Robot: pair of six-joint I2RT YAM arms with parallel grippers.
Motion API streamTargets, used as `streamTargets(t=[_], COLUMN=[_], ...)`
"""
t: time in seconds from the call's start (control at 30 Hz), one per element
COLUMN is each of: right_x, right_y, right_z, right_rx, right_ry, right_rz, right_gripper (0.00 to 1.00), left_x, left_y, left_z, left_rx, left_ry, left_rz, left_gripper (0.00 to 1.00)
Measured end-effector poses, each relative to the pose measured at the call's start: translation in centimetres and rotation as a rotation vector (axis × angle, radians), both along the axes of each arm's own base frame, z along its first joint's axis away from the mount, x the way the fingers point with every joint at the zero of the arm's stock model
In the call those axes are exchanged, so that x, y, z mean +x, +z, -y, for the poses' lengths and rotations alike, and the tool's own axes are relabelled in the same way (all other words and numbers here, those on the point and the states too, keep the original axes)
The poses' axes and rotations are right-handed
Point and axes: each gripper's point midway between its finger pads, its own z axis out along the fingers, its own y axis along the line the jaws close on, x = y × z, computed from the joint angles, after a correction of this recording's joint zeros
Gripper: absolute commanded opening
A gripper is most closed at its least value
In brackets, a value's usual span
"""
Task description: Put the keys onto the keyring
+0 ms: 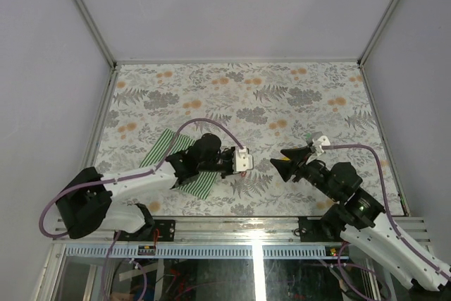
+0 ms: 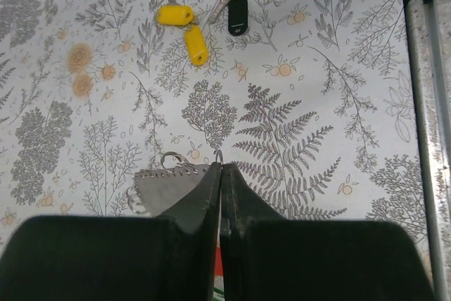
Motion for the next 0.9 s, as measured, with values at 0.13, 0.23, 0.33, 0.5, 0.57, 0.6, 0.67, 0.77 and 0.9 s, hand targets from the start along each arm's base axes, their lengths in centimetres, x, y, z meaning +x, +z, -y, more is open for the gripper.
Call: streamTargets(t=[0.13,0.23,0.33,0.5,0.57,0.6,0.67,0.77,0.9], right_x=[-0.4,-1.0,-1.7,-2.8,-3.2,-3.3,-3.6,-4.2,-5.0], right_y=[-0.7,-0.9,-1.2,-0.8,-0.7,-0.7,-0.7,-0.7,-0.6], right_z=[-2.4,-4.3,-5.9,-7.4,-7.6,-7.7,-7.9,-8.1,-8.3], right_rx=[0.005,-0.003,-0.011,-0.021,-0.035,-0.046,-0.071,-0.104,-0.119], right_ry=[0.132,0.243,0.347,0.481,0.517,0.536,0.569,0.627,0.688], right_rz=[0.053,0.080,0.099,0.172,0.207,0.227,0.263,0.307,0.354], right_gripper=[0.56,0.54,0.53,0.51,0.50,0.50,0.50,0.49,0.45], left_x=[-0.2,-0.4,-0.8,-1.7,-2.2,-2.4,-2.9,-3.5,-4.4], left_y=[1.7,2.9,4.0,6.1,7.0,7.4,7.9,8.3,8.8], left_z=[-1.2,-2.0,-2.5,-3.0,-3.2,-3.2,-3.4,-3.5,-3.7], left_rx=[-0.052,-0.089,-0.121,-0.180,-0.205,-0.217,-0.235,-0.252,-0.267], left_ry=[0.030,0.049,0.047,0.022,0.010,0.002,-0.012,-0.035,-0.065], left_rz=[0.004,0.007,0.011,0.019,0.023,0.023,0.019,0.006,-0.006], left_gripper=[0.00,0.00,0.00,0.00,0.00,0.00,0.00,0.00,0.00])
